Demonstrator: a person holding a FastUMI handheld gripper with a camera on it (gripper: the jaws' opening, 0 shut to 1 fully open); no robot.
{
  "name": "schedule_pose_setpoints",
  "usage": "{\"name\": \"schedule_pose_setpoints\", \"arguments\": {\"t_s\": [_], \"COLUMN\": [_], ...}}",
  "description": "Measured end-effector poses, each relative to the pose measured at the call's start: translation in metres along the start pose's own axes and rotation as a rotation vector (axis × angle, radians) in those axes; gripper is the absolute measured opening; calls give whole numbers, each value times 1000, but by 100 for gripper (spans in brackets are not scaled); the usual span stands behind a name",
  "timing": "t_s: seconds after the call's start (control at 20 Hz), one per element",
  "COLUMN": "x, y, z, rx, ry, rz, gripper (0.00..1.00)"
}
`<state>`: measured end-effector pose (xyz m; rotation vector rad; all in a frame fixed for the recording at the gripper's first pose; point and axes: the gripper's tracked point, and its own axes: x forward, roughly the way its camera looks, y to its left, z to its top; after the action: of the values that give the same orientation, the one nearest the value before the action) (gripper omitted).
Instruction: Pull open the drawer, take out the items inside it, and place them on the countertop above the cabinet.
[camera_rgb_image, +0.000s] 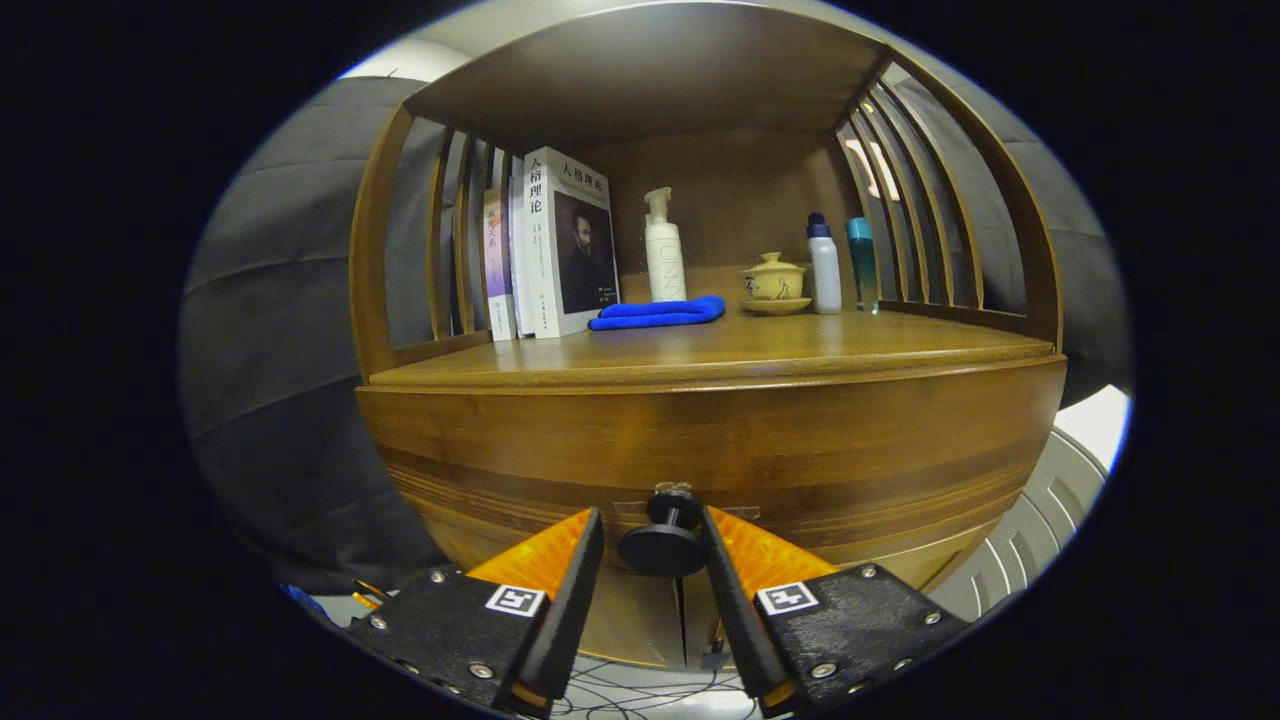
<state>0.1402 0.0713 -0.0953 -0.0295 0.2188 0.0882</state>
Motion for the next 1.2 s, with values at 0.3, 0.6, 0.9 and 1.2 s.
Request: {"name": "schedule_pose_setpoints", "arguments": {"t_s": [0.3,0.6,0.9,1.2], "x": [3,-24,-64,-99], "y": [-1,5,12,18], "z": [-3,-8,-15,-22], "rx": [-7,-37,10,4], "ry": [15,-20,-30,-47], "rz": [-10,-11,-2,13], "gripper": [38,35,34,34]}}
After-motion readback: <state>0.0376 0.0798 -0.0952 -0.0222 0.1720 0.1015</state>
